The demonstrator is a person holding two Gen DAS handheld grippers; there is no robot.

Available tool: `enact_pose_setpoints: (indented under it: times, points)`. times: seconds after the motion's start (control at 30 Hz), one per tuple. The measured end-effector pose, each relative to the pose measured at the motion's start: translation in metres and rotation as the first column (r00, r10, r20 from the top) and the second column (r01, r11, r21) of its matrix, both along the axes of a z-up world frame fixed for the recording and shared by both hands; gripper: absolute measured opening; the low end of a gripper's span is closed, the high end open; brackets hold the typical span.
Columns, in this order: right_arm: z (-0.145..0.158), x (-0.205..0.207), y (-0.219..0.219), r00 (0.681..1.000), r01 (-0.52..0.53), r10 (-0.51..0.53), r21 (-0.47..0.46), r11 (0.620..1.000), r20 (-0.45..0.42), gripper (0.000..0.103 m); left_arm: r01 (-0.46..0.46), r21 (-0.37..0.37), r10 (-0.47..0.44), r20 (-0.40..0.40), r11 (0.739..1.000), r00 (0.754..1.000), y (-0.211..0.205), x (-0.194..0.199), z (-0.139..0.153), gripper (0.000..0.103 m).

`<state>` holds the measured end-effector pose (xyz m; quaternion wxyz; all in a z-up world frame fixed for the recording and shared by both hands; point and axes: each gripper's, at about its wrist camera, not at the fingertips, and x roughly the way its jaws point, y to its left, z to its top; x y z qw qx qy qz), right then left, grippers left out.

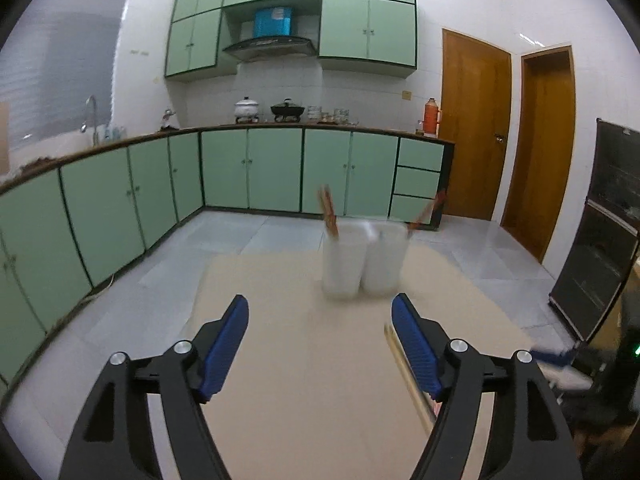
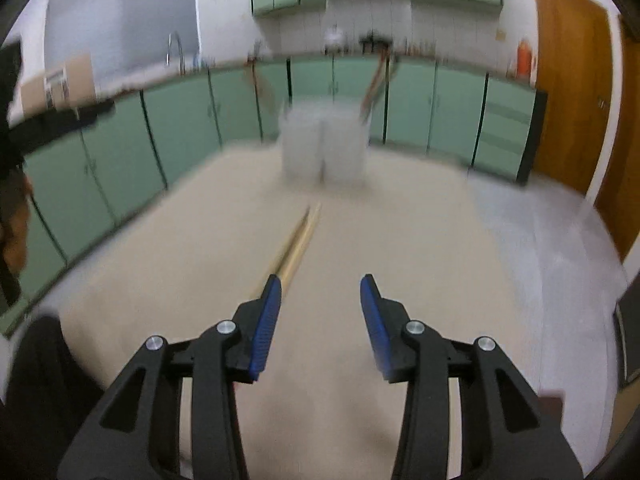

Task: Organize utensils
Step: 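Open both tools to release the chopsticks and withdraw, then grasp a red-patterned chopstick with the right tool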

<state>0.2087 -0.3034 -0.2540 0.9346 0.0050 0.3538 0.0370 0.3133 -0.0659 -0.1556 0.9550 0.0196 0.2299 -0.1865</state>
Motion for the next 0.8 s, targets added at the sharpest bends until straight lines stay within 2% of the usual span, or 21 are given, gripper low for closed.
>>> enact_pose_setpoints:
  times: [0.07,0.17,0.37,0.5,0.53,0.6,0.63,0.8]
  points:
    - [-0.029,-0.011,0.011,0.999,-0.009,0.008,-0.021,1.000,-0.051,0.037,-0.007,-0.029,0.005,-0.058,1.000,0.998,0.005,-0.018,-0.026,0.073]
    - [-0.052,-0.019,0.025,0.995,-0.039,0.035,-0.047,0.998,-0.091,0.036,-0.022,-0.056,0.016,-0.103,0.998,0.995,0.012,-0.035,-0.045,0.073]
    - [-0.055,-0.007,0.047,0.996,-0.076,0.073,-0.064,0.995,-0.058,0.038,-0.025,-0.036,0.020,-0.139,0.999,0.990,0.015,-0.049,-0.072,0.073]
    - [-0.054,0.004,0.052,0.995,-0.093,0.090,-0.062,0.994,-0.042,0.037,-0.015,-0.031,0.011,-0.148,0.999,0.989,0.015,-0.050,-0.078,0.073]
    - [-0.055,0.007,0.053,0.995,-0.092,0.090,-0.059,0.994,-0.041,0.034,-0.009,-0.029,0.005,-0.150,1.000,0.989,0.014,-0.050,-0.079,0.073]
    - [-0.054,0.012,0.049,0.996,-0.080,0.078,-0.057,0.995,-0.040,0.020,-0.001,-0.028,-0.003,-0.154,1.000,0.988,0.011,-0.051,-0.083,0.073]
    - [-0.054,0.012,0.046,0.997,-0.074,0.072,-0.058,0.996,-0.040,0.008,0.005,-0.029,-0.009,-0.159,1.000,0.987,0.008,-0.051,-0.085,0.072]
    - [-0.055,0.009,0.014,0.999,0.009,-0.011,-0.043,0.999,-0.044,0.005,0.054,-0.005,-0.054,-0.195,0.999,0.979,-0.013,-0.051,-0.108,0.068]
